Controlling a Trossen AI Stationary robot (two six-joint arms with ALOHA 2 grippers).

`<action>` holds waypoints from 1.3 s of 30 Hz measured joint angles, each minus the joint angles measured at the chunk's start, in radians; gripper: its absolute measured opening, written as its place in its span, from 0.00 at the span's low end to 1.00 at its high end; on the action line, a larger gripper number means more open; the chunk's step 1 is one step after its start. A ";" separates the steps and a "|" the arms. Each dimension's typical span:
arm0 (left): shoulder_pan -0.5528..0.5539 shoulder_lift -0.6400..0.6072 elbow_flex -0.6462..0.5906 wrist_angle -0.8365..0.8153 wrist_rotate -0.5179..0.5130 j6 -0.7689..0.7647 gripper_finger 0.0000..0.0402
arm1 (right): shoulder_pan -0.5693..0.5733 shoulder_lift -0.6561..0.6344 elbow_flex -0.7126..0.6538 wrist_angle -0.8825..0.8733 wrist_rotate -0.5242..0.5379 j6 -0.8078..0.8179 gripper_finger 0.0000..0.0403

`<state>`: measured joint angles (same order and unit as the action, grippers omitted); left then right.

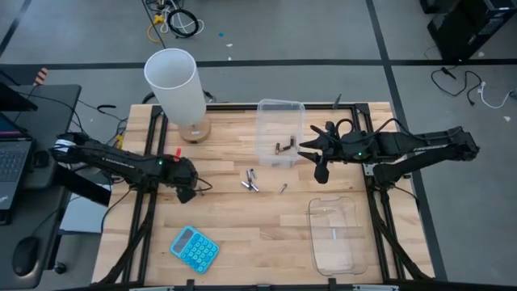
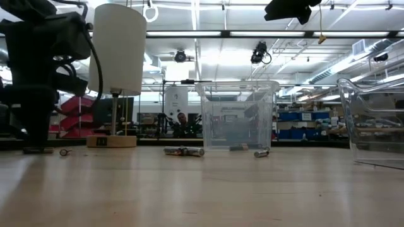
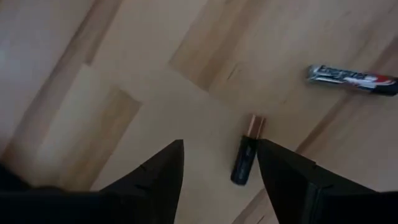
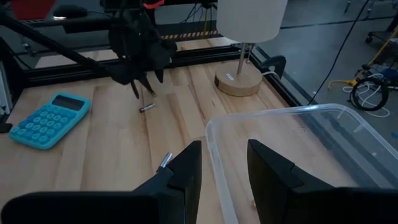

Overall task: Sort batteries
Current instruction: Put the brown battery into the top transparent bin

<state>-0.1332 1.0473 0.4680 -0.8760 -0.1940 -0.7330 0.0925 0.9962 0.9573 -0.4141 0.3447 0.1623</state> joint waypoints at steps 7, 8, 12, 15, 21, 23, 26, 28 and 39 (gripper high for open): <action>-0.035 0.000 -0.018 0.033 0.029 0.024 0.52 | 0.000 0.000 0.000 0.000 0.000 0.000 0.29; -0.040 0.000 -0.018 0.038 0.029 0.027 0.52 | 0.000 0.000 0.000 0.000 0.000 0.000 0.29; -0.053 0.000 -0.018 0.037 0.030 0.016 0.52 | 0.000 0.000 0.000 0.001 0.000 0.000 0.29; -0.059 0.000 -0.018 0.033 0.030 -0.008 0.52 | 0.000 0.000 0.000 0.001 0.000 0.000 0.29; -0.059 -0.002 -0.060 0.057 0.035 -0.017 0.48 | 0.000 0.000 0.000 0.001 0.000 -0.005 0.29; -0.059 -0.004 -0.079 0.073 0.043 -0.030 0.44 | 0.000 0.000 0.000 0.001 0.000 -0.006 0.29; -0.059 -0.005 -0.088 0.082 0.049 -0.032 0.36 | 0.000 0.000 0.000 0.000 0.000 -0.006 0.29; -0.060 -0.005 -0.088 0.087 0.054 -0.031 0.28 | 0.000 0.000 0.000 0.000 0.000 -0.008 0.29; -0.060 0.000 -0.063 0.087 0.058 -0.024 0.03 | 0.003 0.000 0.000 -0.005 -0.006 -0.027 0.29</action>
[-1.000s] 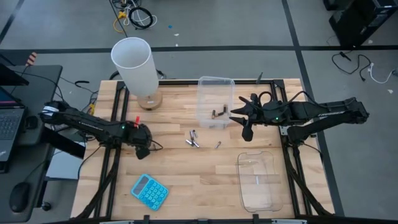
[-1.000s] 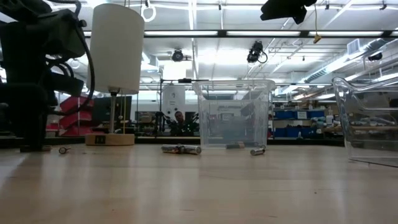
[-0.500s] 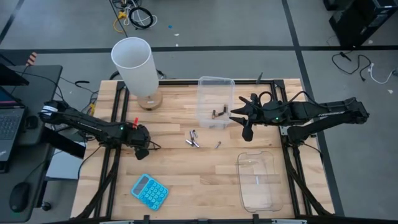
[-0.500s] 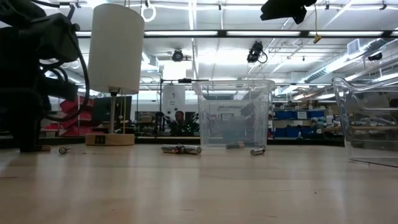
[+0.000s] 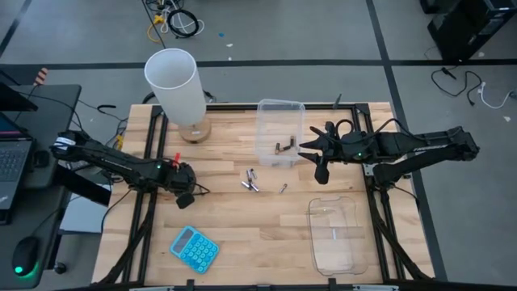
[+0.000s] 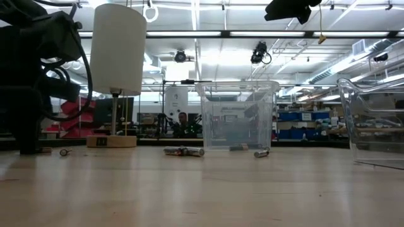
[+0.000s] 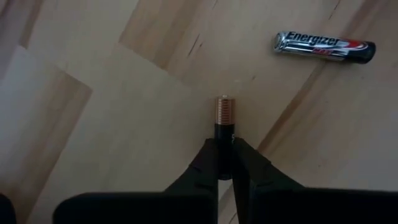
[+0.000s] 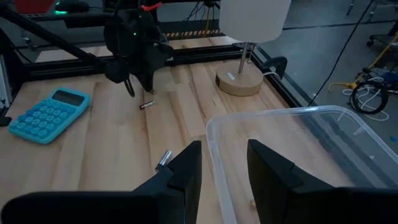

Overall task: Sort batteries
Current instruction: Put the brown battery into the top transparent bin

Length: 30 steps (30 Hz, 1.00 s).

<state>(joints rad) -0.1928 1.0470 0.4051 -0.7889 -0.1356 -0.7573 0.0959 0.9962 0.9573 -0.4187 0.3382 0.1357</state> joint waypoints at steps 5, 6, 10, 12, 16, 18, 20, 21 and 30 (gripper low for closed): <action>-0.024 0.002 0.039 0.018 -0.029 0.025 0.03 | 0.000 0.000 0.000 -0.002 0.000 -0.004 0.29; -0.031 0.001 0.046 0.020 -0.034 0.025 0.02 | 0.000 0.000 0.000 -0.004 0.000 -0.005 0.29; -0.058 0.001 0.070 0.010 -0.056 0.023 0.02 | 0.000 0.000 0.000 -0.011 0.000 -0.005 0.29; -0.073 0.001 0.087 0.012 -0.059 0.024 0.02 | 0.000 0.000 0.000 -0.011 0.000 -0.005 0.29; -0.095 0.001 0.134 -0.030 -0.077 0.022 0.02 | 0.000 0.000 0.000 -0.015 -0.001 -0.005 0.29; -0.103 0.001 0.168 -0.054 -0.089 0.025 0.02 | 0.000 0.000 0.000 -0.020 -0.001 -0.005 0.29; -0.110 0.001 0.216 -0.051 -0.116 0.049 0.02 | 0.000 0.000 0.000 -0.025 -0.001 -0.005 0.29; -0.112 0.001 0.243 -0.046 -0.135 0.068 0.02 | 0.000 0.000 0.000 -0.027 -0.001 -0.005 0.29; -0.108 0.000 0.469 0.077 -0.349 0.366 0.02 | 0.000 0.000 0.000 -0.028 0.001 -0.015 0.29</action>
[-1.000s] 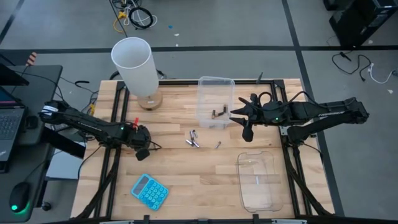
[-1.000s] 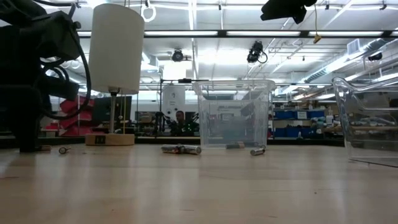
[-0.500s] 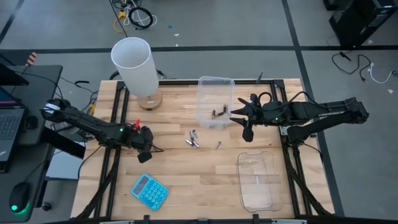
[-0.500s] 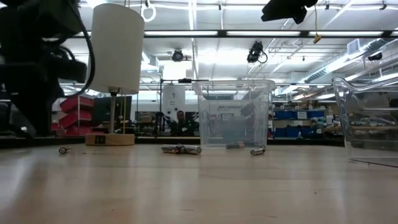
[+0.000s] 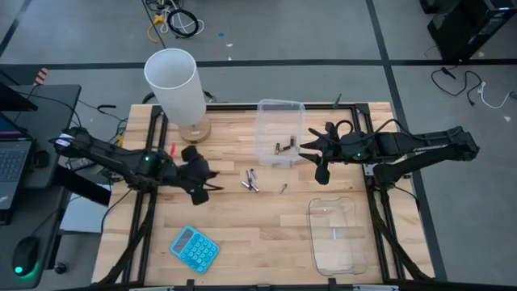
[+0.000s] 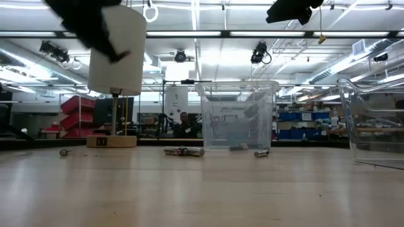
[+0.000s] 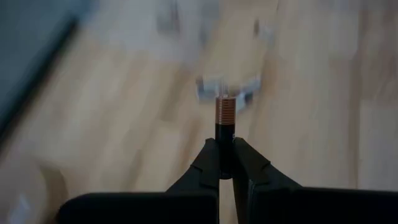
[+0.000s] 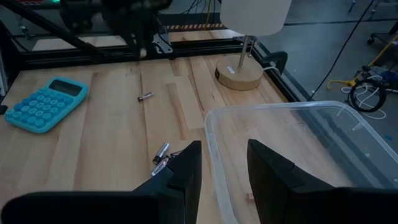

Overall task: Sort batteries
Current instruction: Put the brown battery into the top transparent bin

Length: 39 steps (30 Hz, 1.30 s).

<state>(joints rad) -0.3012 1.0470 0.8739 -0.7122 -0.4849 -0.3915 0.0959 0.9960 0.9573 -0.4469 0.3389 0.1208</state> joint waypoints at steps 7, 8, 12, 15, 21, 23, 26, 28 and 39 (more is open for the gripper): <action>0.028 0.000 0.069 0.309 -0.064 0.392 0.02 | 0.007 -0.032 0.000 0.001 0.042 0.003 0.29; 0.038 0.000 0.072 0.356 -0.064 0.444 0.02 | 0.012 -0.037 0.000 0.000 0.042 0.003 0.29; 0.093 0.015 0.072 0.513 -0.063 0.594 0.02 | 0.041 -0.064 0.000 0.001 0.047 0.000 0.29; 0.140 0.047 0.072 0.613 -0.033 0.651 0.02 | 0.072 -0.083 0.000 0.000 0.110 0.007 0.29; 0.220 0.150 0.073 0.820 0.026 0.701 0.02 | 0.122 -0.107 0.000 -0.003 0.183 0.007 0.29; 0.248 0.184 0.073 0.886 0.027 0.702 0.02 | 0.132 -0.110 0.000 -0.004 0.188 0.007 0.29; 0.284 0.233 0.073 0.936 0.026 0.702 0.02 | 0.144 -0.110 0.000 -0.012 0.189 0.007 0.29; 0.302 0.263 0.073 0.956 0.020 0.700 0.02 | 0.149 -0.110 0.000 -0.024 0.189 0.014 0.29; 0.374 0.376 0.073 1.064 0.008 0.641 0.02 | 0.152 -0.110 0.000 -0.054 0.195 0.037 0.29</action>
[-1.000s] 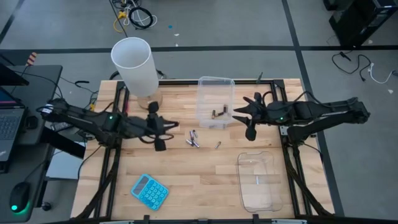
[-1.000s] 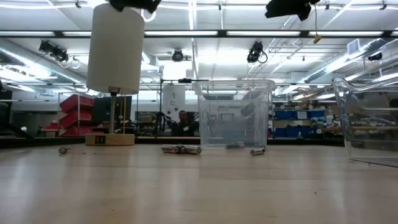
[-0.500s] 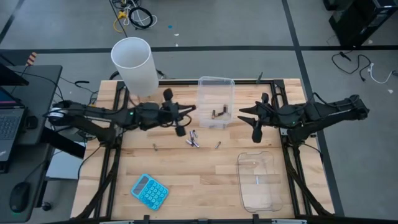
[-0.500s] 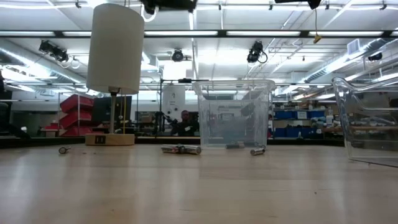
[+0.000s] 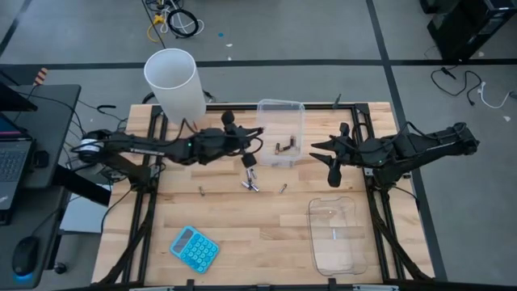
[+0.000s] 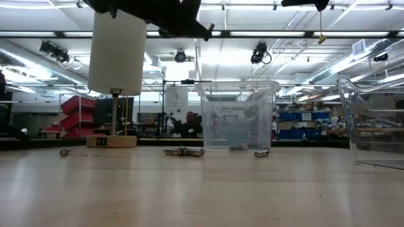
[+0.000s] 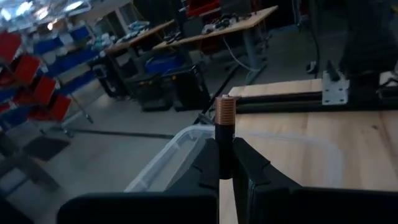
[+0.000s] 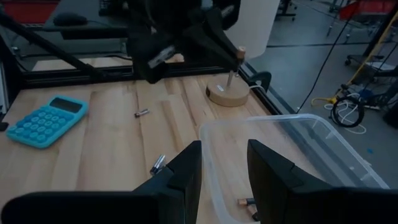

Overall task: Sort batteries
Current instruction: Put the brown battery into the top transparent bin

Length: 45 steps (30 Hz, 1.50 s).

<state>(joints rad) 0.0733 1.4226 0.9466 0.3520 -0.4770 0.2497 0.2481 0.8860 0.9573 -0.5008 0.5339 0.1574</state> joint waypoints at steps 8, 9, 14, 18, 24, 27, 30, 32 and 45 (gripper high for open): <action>0.025 0.070 0.000 0.064 0.064 -0.076 0.02 | -0.001 0.005 0.000 -0.006 0.050 -0.003 0.29; 0.025 0.079 0.000 0.069 0.063 -0.078 0.02 | -0.001 0.006 0.000 -0.005 0.051 -0.003 0.29; 0.035 0.117 0.001 0.105 0.061 -0.089 0.02 | -0.002 0.006 0.000 -0.014 0.053 0.000 0.29; 0.047 0.162 0.032 0.059 0.061 -0.109 0.02 | -0.002 0.007 0.000 -0.014 0.053 0.000 0.29; 0.044 0.204 0.123 -0.159 0.061 -0.119 0.02 | -0.002 0.007 0.000 -0.036 0.052 0.022 0.29; 0.045 0.204 0.158 -0.272 0.060 -0.147 0.02 | -0.002 0.007 0.000 -0.041 0.052 0.024 0.29; 0.045 0.203 0.197 -0.390 0.062 -0.175 0.02 | -0.002 0.010 0.000 -0.042 0.052 0.024 0.29; 0.045 0.203 0.225 -0.471 0.064 -0.191 0.02 | -0.002 0.012 0.000 -0.043 0.052 0.024 0.29; 0.044 0.220 0.261 -0.511 0.139 -0.260 0.02 | -0.002 0.013 0.000 -0.045 0.051 0.024 0.29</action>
<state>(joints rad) 0.1177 1.6427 1.2072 -0.1591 -0.3382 -0.0101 0.2466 0.8986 0.9573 -0.5461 0.5854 0.1814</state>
